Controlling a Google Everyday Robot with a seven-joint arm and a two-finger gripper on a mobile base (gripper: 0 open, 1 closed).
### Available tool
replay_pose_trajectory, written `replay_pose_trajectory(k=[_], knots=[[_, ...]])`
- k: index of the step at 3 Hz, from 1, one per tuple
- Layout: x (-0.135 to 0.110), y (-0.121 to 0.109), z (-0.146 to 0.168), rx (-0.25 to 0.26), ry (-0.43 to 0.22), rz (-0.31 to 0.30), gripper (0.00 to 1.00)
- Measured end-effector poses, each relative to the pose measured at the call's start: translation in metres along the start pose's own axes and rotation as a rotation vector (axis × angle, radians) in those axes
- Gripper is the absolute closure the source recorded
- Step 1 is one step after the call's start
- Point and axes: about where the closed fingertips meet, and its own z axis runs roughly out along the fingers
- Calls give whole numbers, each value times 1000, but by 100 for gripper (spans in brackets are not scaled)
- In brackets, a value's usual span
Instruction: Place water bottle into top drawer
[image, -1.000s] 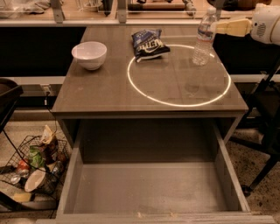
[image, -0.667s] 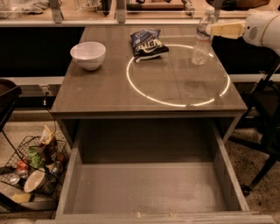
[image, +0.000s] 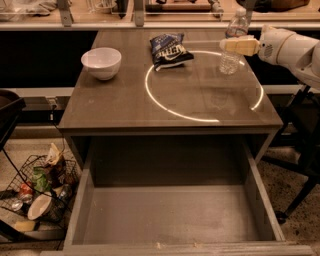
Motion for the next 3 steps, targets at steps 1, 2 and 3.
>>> replay_pose_trajectory(k=[1,2,3], knots=[[8,4,7,-4,2,-1,0],[9,8,15,-5,3,-7,18],[9,10,18,-10,4,-6,41]])
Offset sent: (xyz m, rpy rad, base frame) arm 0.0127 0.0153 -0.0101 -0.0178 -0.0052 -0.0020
